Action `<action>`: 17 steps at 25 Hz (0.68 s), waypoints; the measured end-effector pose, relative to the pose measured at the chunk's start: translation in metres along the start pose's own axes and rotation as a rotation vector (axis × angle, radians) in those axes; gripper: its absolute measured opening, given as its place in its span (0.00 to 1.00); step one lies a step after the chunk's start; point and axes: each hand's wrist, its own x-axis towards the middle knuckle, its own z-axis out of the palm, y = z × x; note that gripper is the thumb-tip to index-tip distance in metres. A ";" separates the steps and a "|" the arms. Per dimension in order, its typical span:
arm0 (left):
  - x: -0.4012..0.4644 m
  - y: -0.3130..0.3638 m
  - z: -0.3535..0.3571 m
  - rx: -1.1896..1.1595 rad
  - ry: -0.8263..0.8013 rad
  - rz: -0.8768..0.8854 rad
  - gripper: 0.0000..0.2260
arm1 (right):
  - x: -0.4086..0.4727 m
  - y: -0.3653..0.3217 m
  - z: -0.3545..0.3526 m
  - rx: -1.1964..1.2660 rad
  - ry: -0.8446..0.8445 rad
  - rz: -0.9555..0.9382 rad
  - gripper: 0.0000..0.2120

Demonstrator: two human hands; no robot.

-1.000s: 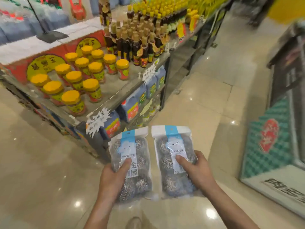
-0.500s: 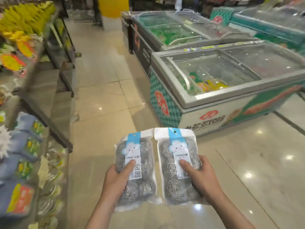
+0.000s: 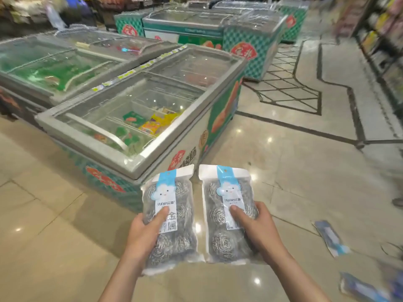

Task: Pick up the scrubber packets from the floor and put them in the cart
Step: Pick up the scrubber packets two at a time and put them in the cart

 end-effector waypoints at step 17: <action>0.271 0.183 0.300 0.254 -0.639 0.095 0.30 | 0.225 -0.079 -0.074 0.137 0.658 0.117 0.15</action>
